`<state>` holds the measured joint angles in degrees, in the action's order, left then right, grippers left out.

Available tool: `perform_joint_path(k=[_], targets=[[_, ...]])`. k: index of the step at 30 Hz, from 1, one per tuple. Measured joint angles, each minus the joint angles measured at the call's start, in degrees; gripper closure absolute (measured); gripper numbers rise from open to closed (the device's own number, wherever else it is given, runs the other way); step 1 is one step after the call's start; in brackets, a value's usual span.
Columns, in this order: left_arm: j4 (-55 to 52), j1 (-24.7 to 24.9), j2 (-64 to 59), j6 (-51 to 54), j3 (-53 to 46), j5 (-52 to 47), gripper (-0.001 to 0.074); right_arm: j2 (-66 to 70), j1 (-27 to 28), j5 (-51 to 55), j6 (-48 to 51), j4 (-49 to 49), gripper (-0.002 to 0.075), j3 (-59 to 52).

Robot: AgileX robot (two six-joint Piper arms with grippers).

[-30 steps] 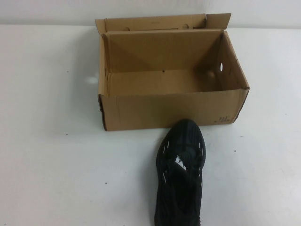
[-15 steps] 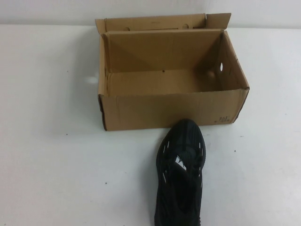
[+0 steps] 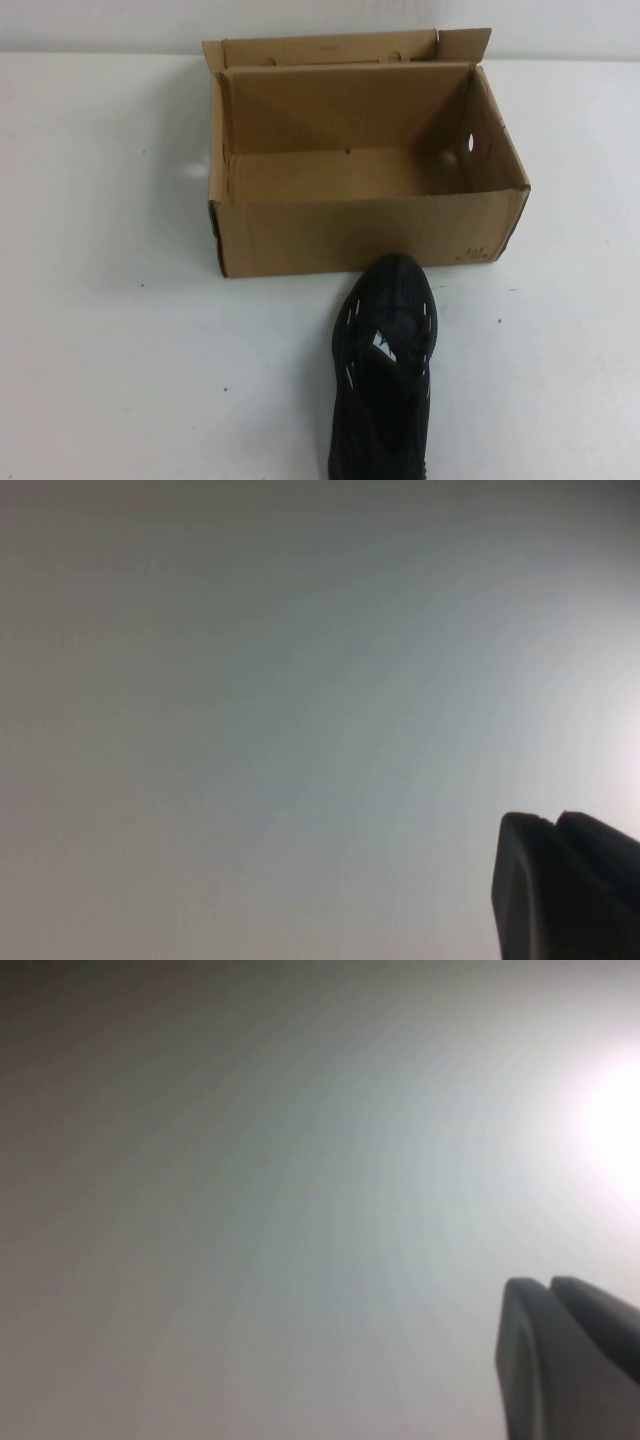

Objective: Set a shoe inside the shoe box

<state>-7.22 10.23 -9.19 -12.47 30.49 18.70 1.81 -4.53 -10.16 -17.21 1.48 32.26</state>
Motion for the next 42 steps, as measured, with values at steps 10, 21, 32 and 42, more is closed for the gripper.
perform_joint_path(k=[10,21,32,42], targets=[[0.44,0.0,-13.76,-2.5,2.54,-13.22,0.0738,11.19,0.0,26.33,-0.09,-0.54,0.0742,4.25],[0.44,0.0,-20.32,-15.86,2.54,-25.74,0.0737,17.78,0.0,40.36,10.49,-22.03,0.0742,1.97],[0.54,0.0,-20.33,-11.54,2.54,-38.95,0.0737,41.09,0.0,60.93,41.09,-37.55,0.0742,12.06],[1.1,0.0,-20.33,-10.69,2.54,-42.06,0.0738,60.31,-7.84,68.04,51.04,-40.21,0.0742,24.21]])
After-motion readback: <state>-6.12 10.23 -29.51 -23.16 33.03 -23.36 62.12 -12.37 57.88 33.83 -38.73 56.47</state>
